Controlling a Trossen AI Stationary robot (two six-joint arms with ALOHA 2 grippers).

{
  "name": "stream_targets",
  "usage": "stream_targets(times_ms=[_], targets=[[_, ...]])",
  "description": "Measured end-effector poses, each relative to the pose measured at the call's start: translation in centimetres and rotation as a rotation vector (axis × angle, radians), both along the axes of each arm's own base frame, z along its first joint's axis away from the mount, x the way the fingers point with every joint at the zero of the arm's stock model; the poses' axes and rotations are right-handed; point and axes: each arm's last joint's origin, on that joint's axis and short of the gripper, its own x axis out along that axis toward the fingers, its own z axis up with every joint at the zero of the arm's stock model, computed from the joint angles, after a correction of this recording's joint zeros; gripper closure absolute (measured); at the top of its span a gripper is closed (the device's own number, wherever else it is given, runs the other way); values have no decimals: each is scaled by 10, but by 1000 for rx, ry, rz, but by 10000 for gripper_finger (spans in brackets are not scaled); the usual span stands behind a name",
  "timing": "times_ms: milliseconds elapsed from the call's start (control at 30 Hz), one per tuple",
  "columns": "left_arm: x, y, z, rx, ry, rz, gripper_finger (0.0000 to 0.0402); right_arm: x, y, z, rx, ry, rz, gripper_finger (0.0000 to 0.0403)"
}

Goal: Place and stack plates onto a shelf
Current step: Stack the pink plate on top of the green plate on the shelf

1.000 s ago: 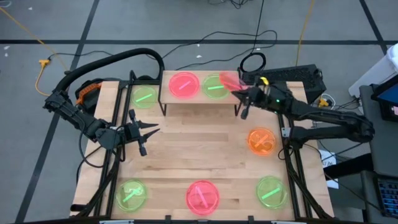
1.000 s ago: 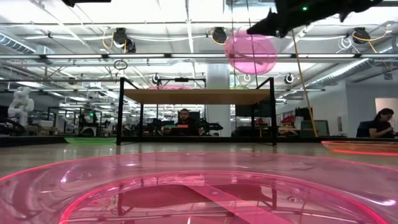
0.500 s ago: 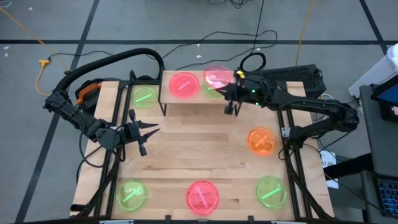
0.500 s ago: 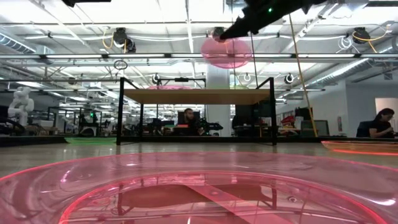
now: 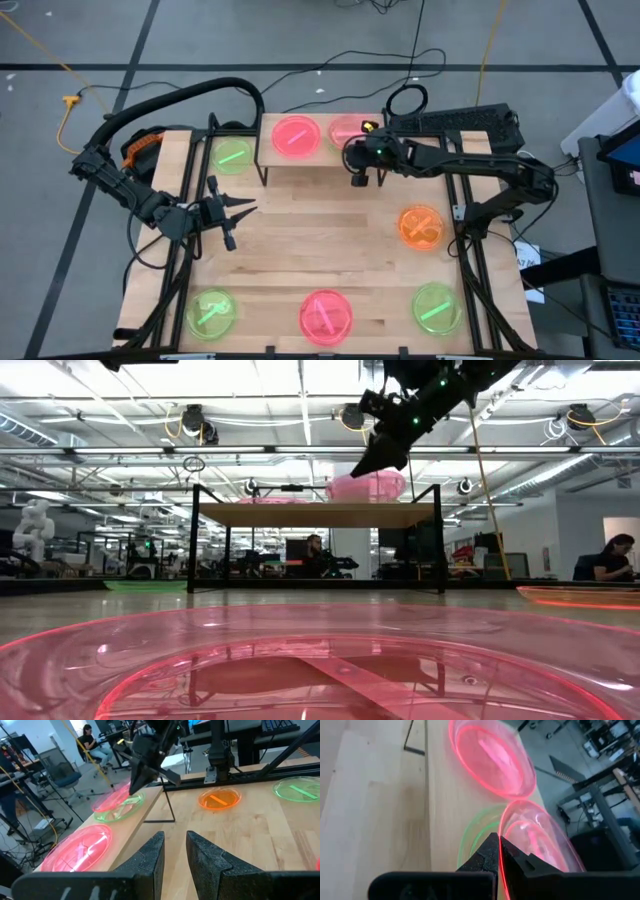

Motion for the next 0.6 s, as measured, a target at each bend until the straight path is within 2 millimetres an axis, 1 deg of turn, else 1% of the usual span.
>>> stream_targets(times_ms=[300, 600], targets=[[0, 0, 0, 4, 2, 0, 314, 1, 1, -2, 45, -19, -17, 403], [0, 0, 0, 1, 1, -1, 314, 2, 2, -2, 104, -43, 53, 400]])
